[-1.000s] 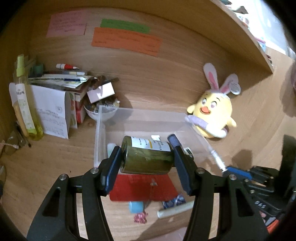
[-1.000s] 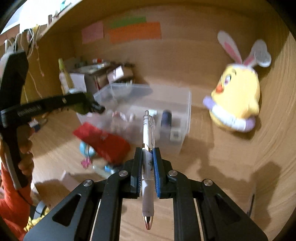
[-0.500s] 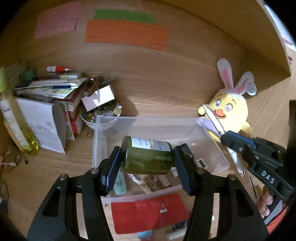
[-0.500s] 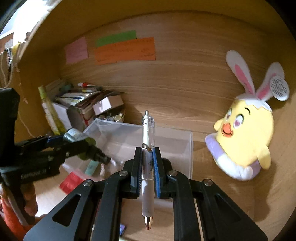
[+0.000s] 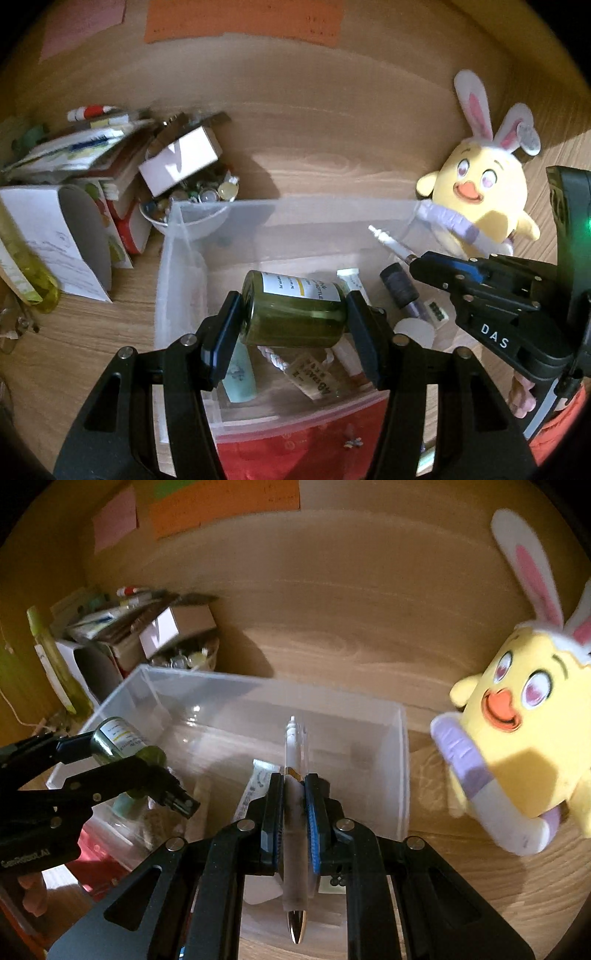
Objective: Organize objects
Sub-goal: 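Carry green bottle with left gripper while right carries pen, release both into box, then open both grippers and move back to the pile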
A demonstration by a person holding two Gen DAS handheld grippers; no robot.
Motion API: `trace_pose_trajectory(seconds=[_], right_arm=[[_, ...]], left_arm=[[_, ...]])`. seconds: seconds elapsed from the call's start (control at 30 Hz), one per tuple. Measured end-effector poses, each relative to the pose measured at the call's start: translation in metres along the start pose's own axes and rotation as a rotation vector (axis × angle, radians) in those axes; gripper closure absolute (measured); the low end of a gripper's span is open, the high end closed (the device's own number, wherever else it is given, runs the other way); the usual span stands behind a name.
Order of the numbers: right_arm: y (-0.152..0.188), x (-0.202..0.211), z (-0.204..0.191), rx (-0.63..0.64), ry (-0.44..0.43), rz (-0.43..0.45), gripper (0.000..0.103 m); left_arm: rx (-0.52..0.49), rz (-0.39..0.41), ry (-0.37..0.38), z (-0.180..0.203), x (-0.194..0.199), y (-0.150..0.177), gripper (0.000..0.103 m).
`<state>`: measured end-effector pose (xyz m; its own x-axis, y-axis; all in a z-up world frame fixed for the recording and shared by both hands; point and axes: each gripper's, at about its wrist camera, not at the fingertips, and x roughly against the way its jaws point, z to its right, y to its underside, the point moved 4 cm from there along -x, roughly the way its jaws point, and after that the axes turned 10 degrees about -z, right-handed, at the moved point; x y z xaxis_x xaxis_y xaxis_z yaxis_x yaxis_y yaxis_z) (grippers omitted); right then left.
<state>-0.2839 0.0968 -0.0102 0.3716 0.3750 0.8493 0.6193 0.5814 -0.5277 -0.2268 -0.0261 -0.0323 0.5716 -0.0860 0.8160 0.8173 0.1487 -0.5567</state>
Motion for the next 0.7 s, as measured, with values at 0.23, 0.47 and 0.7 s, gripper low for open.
trace_pose_trajectory(seconds=[0.23,0.47,0.7], right_arm=[[0.005,-0.013,-0.007,0.03,-0.002,-0.049,0.093],[0.012,0.002,-0.012,0.055,0.044,-0.034,0.083],[0.025,0.039,-0.015,0.062,0.039,0.042,0.056]], left_arm=[[-0.024,-0.018,-0.012,0.001,-0.004,0.002,0.046],[-0.02,0.008,0.01,0.0,0.015,0.007,0.04],[-0.009,0.077,0.007,-0.004,0.049,0.021,0.017]])
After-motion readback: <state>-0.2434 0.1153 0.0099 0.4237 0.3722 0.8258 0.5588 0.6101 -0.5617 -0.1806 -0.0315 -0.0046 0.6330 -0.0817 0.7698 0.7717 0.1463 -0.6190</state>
